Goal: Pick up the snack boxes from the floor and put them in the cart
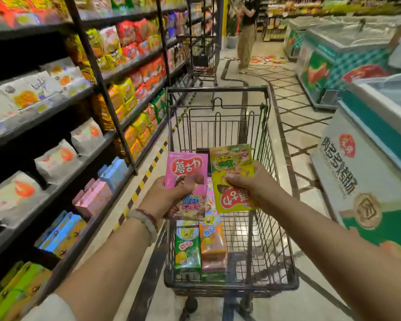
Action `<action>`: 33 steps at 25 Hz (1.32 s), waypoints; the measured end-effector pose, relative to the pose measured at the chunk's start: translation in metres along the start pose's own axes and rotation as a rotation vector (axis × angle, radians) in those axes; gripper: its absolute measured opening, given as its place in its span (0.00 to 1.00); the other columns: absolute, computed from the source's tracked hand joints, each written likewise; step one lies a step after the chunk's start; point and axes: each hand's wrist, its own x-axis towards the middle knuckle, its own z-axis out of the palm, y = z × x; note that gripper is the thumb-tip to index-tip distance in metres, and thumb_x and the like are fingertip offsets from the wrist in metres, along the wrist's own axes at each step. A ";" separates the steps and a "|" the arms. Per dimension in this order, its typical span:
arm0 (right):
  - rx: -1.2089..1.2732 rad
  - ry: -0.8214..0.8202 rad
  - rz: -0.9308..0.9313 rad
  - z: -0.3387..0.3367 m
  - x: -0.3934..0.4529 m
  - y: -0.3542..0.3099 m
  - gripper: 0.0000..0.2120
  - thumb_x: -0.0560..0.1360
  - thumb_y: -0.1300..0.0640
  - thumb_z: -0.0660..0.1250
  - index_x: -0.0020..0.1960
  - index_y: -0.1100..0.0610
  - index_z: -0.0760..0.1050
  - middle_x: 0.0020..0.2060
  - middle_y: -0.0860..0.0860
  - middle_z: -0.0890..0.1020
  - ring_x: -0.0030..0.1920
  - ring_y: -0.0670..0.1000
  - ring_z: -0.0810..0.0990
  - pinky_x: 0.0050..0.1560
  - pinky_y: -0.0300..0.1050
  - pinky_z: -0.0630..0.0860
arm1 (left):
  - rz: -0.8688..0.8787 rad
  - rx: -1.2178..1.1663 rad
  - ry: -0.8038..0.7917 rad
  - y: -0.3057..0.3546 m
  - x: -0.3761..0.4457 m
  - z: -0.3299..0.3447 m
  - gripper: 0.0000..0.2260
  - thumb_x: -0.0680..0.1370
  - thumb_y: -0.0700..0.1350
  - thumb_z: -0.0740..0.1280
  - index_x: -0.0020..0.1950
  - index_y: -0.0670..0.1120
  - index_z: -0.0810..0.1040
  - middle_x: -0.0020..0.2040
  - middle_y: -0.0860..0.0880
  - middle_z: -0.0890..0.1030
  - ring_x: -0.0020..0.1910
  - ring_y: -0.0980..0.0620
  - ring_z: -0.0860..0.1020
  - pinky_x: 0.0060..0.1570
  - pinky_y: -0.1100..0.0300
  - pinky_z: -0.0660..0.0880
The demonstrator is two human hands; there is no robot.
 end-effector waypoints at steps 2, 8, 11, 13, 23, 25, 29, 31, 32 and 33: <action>-0.002 -0.009 0.028 -0.013 0.037 0.004 0.22 0.69 0.64 0.74 0.58 0.58 0.68 0.47 0.57 0.83 0.38 0.54 0.84 0.39 0.47 0.83 | -0.051 -0.006 0.030 -0.014 0.036 0.009 0.32 0.55 0.56 0.80 0.54 0.44 0.79 0.50 0.40 0.83 0.49 0.39 0.82 0.54 0.42 0.77; 0.052 -0.019 0.142 -0.031 0.113 0.036 0.25 0.69 0.64 0.74 0.63 0.62 0.69 0.51 0.61 0.83 0.44 0.58 0.84 0.44 0.51 0.82 | -0.188 -0.064 0.057 -0.044 0.105 0.021 0.32 0.59 0.49 0.80 0.59 0.42 0.76 0.50 0.41 0.83 0.47 0.42 0.83 0.51 0.44 0.78; 0.096 0.036 0.173 -0.035 0.136 0.051 0.25 0.68 0.65 0.74 0.62 0.63 0.69 0.51 0.62 0.83 0.44 0.59 0.84 0.46 0.53 0.82 | -0.251 -0.070 0.031 -0.052 0.132 0.027 0.13 0.69 0.40 0.74 0.53 0.43 0.79 0.44 0.42 0.85 0.41 0.45 0.84 0.41 0.53 0.80; 0.098 0.058 0.211 -0.036 0.147 0.061 0.25 0.68 0.66 0.74 0.62 0.62 0.69 0.51 0.62 0.83 0.44 0.60 0.84 0.47 0.55 0.82 | -0.282 -0.081 0.019 -0.059 0.146 0.028 0.13 0.69 0.41 0.74 0.52 0.43 0.79 0.44 0.43 0.85 0.40 0.45 0.84 0.40 0.54 0.80; 0.110 0.102 0.288 -0.029 0.194 0.116 0.22 0.70 0.67 0.72 0.62 0.63 0.70 0.51 0.63 0.82 0.40 0.56 0.84 0.40 0.50 0.83 | -0.357 0.014 0.155 -0.108 0.193 0.018 0.08 0.72 0.40 0.72 0.49 0.45 0.78 0.44 0.40 0.83 0.36 0.47 0.81 0.38 0.57 0.80; 0.141 0.129 0.314 -0.031 0.202 0.136 0.21 0.70 0.67 0.72 0.61 0.63 0.70 0.52 0.64 0.82 0.43 0.58 0.84 0.41 0.51 0.83 | -0.360 0.043 0.231 -0.125 0.200 0.023 0.10 0.72 0.41 0.72 0.51 0.42 0.79 0.42 0.39 0.82 0.30 0.51 0.78 0.24 0.66 0.73; 0.161 0.210 0.380 -0.040 0.215 0.181 0.11 0.70 0.69 0.71 0.50 0.61 0.75 0.48 0.64 0.83 0.45 0.63 0.82 0.50 0.63 0.78 | -0.365 0.106 0.331 -0.164 0.212 0.041 0.24 0.67 0.48 0.76 0.60 0.43 0.77 0.50 0.39 0.82 0.47 0.43 0.82 0.40 0.55 0.79; 0.164 0.248 0.428 -0.044 0.220 0.204 0.17 0.69 0.67 0.74 0.56 0.63 0.74 0.47 0.63 0.83 0.44 0.62 0.83 0.48 0.61 0.80 | -0.354 0.124 0.367 -0.178 0.217 0.048 0.23 0.69 0.45 0.75 0.62 0.42 0.76 0.56 0.43 0.81 0.53 0.47 0.79 0.45 0.61 0.76; 0.173 0.263 0.445 -0.046 0.224 0.215 0.20 0.68 0.66 0.74 0.58 0.64 0.73 0.48 0.63 0.83 0.44 0.61 0.83 0.46 0.60 0.81 | -0.353 0.147 0.382 -0.185 0.220 0.049 0.23 0.72 0.42 0.73 0.65 0.40 0.74 0.59 0.42 0.79 0.54 0.49 0.77 0.43 0.67 0.73; 0.182 0.279 0.449 -0.047 0.229 0.225 0.19 0.69 0.66 0.73 0.58 0.64 0.73 0.47 0.62 0.83 0.43 0.60 0.84 0.45 0.58 0.81 | -0.354 0.187 0.397 -0.192 0.223 0.050 0.25 0.73 0.40 0.71 0.69 0.38 0.69 0.63 0.40 0.76 0.57 0.49 0.75 0.45 0.69 0.71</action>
